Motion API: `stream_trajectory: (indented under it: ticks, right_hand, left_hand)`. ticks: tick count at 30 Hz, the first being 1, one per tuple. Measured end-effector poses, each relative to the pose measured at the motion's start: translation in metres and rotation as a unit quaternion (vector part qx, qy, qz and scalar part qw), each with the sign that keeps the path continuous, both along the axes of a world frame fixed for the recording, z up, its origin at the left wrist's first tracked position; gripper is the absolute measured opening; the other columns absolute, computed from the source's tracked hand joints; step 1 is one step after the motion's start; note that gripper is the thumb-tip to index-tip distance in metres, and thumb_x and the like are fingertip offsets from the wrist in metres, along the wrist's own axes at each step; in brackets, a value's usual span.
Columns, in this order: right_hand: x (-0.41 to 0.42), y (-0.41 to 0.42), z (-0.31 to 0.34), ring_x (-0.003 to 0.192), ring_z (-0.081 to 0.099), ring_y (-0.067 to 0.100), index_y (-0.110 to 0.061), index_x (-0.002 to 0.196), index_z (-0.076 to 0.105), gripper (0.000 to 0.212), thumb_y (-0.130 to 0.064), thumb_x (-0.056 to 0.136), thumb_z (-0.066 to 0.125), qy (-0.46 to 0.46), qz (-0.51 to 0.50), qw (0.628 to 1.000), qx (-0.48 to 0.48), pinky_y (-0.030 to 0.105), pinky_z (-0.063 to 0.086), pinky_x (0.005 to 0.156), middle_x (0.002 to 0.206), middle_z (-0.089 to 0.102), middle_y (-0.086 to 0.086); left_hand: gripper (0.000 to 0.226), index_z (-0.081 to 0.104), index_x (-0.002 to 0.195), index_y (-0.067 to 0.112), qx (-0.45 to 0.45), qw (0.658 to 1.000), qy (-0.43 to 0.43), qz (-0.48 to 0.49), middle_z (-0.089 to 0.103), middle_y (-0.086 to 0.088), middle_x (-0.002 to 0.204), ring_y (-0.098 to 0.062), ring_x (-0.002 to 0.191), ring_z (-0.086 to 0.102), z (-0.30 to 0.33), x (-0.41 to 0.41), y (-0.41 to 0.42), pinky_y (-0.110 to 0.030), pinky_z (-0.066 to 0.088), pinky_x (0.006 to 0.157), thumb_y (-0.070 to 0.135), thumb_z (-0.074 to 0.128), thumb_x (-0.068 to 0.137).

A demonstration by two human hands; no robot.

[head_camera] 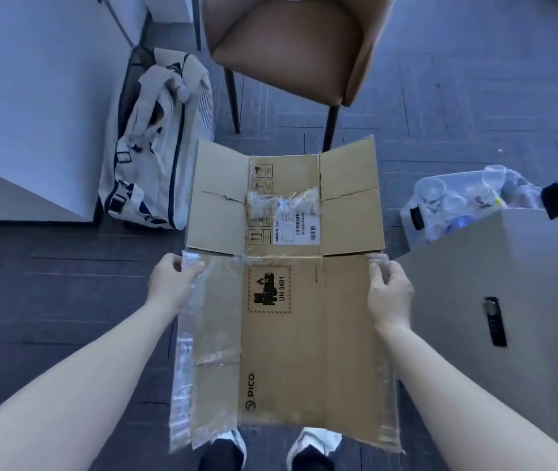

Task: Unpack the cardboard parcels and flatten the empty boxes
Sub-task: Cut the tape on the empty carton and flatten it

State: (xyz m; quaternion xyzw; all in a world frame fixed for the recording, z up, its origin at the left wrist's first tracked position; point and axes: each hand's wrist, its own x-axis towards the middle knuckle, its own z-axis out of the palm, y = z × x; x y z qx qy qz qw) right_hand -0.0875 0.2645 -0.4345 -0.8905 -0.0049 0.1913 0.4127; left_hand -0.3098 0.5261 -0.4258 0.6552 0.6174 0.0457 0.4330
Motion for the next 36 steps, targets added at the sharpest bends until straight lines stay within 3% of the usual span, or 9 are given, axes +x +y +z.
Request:
stream_trajectory:
  ticks: [9, 13, 17, 24, 26, 28, 30, 32, 36]
  right_hand:
    - [0.013, 0.024, -0.275, 0.068, 0.047, 0.018, -0.010, 0.078, 0.055, 0.026, -0.023, 0.100, 0.052, 0.028, -0.004, 0.998, -0.050, 0.032, 0.037, 0.062, 0.073, 0.056, 0.001]
    - [0.018, 0.024, -0.370, 0.072, 0.051, 0.018, -0.013, 0.084, 0.062, 0.021, -0.023, 0.100, 0.053, 0.037, 0.007, 0.998, -0.051, 0.030, 0.040, 0.065, 0.079, 0.061, 0.001]
    - [0.027, 0.022, -0.443, 0.074, 0.050, 0.019, -0.008, 0.083, 0.062, 0.023, -0.025, 0.097, 0.054, 0.043, 0.007, 0.997, -0.057, 0.035, 0.038, 0.065, 0.081, 0.062, 0.005]
    - [0.039, 0.021, -0.501, 0.077, 0.053, 0.024, -0.003, 0.091, 0.060, 0.028, -0.028, 0.100, 0.051, 0.041, 0.032, 0.994, -0.092, 0.034, 0.038, 0.063, 0.088, 0.064, 0.012]
    - [0.044, 0.018, -0.513, 0.082, 0.058, 0.032, -0.002, 0.095, 0.060, 0.032, -0.032, 0.100, 0.051, 0.049, 0.039, 0.991, -0.120, 0.038, 0.047, 0.069, 0.094, 0.065, 0.014]
    - [0.048, 0.015, -0.521, 0.076, 0.057, 0.028, -0.003, 0.098, 0.060, 0.033, -0.034, 0.100, 0.051, 0.059, 0.041, 0.987, -0.143, 0.047, 0.055, 0.069, 0.094, 0.064, 0.013]
    - [0.051, 0.012, -0.526, 0.071, 0.052, 0.022, -0.001, 0.100, 0.059, 0.032, -0.032, 0.101, 0.050, 0.060, 0.043, 0.984, -0.161, 0.037, 0.048, 0.055, 0.095, 0.062, 0.013]
    - [0.053, 0.010, -0.530, 0.076, 0.051, 0.025, -0.001, 0.101, 0.058, 0.032, -0.032, 0.101, 0.050, 0.055, 0.044, 0.983, -0.171, 0.030, 0.037, 0.051, 0.096, 0.061, 0.013]
    - [0.052, 0.007, -0.539, 0.093, 0.052, 0.027, -0.011, 0.107, 0.057, 0.031, -0.039, 0.099, 0.050, 0.046, 0.023, 0.979, -0.196, 0.039, 0.044, 0.074, 0.104, 0.060, 0.005]
  left_hand:
    - [0.024, 0.051, 0.087, 0.006, -0.028, 0.999, 0.003, -0.016, 0.047, -0.001, 0.077, -0.012, 0.063, 0.042, -0.267, 0.005, 0.035, -0.023, 0.031, 0.052, 0.023, 0.067, 0.091]
    - [0.030, 0.045, 0.079, 0.010, -0.045, 0.999, -0.003, -0.026, 0.042, 0.001, 0.073, -0.014, 0.063, 0.039, -0.368, -0.001, 0.037, -0.028, 0.029, 0.055, 0.026, 0.068, 0.090]
    - [0.029, 0.053, 0.088, 0.001, -0.054, 0.998, -0.019, -0.029, 0.048, -0.003, 0.078, -0.015, 0.066, 0.042, -0.439, 0.004, 0.036, -0.027, 0.031, 0.055, 0.026, 0.068, 0.090]
    - [0.035, 0.054, 0.098, -0.003, -0.072, 0.997, -0.032, -0.006, 0.050, -0.007, 0.084, -0.019, 0.073, 0.045, -0.510, 0.010, 0.029, -0.030, 0.033, 0.060, 0.029, 0.067, 0.091]
    - [0.036, 0.054, 0.098, -0.001, -0.075, 0.997, -0.014, 0.001, 0.051, -0.006, 0.084, -0.021, 0.074, 0.046, -0.522, 0.010, 0.030, -0.032, 0.034, 0.061, 0.033, 0.066, 0.091]
    - [0.037, 0.054, 0.099, 0.003, -0.080, 0.997, 0.010, -0.008, 0.053, -0.004, 0.084, -0.023, 0.075, 0.049, -0.531, 0.011, 0.031, -0.034, 0.036, 0.062, 0.037, 0.065, 0.091]
    - [0.038, 0.054, 0.099, 0.007, -0.082, 0.996, 0.034, -0.022, 0.056, -0.003, 0.086, -0.024, 0.077, 0.053, -0.538, 0.013, 0.031, -0.036, 0.040, 0.066, 0.043, 0.065, 0.090]
    - [0.041, 0.055, 0.098, 0.009, -0.072, 0.995, 0.055, -0.029, 0.058, -0.003, 0.088, -0.024, 0.079, 0.056, -0.542, 0.016, 0.029, -0.037, 0.043, 0.068, 0.047, 0.065, 0.089]
    - [0.043, 0.053, 0.094, 0.013, -0.045, 0.988, 0.126, -0.073, 0.061, -0.003, 0.091, -0.025, 0.079, 0.058, -0.547, 0.017, 0.027, -0.036, 0.041, 0.063, 0.055, 0.061, 0.088]
